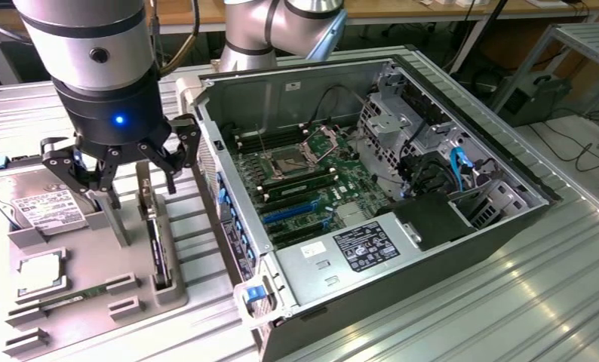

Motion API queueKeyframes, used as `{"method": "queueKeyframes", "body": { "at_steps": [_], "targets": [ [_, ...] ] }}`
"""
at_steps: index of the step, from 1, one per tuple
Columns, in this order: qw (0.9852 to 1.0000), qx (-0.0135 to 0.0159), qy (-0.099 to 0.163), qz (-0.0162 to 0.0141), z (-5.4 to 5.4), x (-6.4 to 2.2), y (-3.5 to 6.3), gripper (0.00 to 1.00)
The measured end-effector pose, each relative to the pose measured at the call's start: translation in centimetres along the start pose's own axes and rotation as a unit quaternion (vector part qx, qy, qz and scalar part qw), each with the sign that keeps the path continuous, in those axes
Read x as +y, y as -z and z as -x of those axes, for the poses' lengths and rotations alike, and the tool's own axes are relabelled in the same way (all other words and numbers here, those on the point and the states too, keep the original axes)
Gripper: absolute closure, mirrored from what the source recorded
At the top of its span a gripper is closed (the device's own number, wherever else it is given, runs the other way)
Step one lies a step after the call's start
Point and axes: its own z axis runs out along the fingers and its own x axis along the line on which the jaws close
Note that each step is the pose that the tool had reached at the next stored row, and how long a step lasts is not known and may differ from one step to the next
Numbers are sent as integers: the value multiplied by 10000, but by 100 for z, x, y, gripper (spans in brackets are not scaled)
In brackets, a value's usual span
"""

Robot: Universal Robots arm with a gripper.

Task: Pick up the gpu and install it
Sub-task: 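Pick up the gpu and move the gpu toward the slot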

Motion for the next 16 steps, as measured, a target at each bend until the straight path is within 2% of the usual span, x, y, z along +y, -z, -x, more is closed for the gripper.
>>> {"method": "queueKeyframes", "body": {
  "at_steps": [12, 16],
  "targets": [
    [10000, -1, 0, 0, -4, -107, -25, 34],
    [10000, 0, -1, 0, -4, -114, -42, 34]
  ]
}}
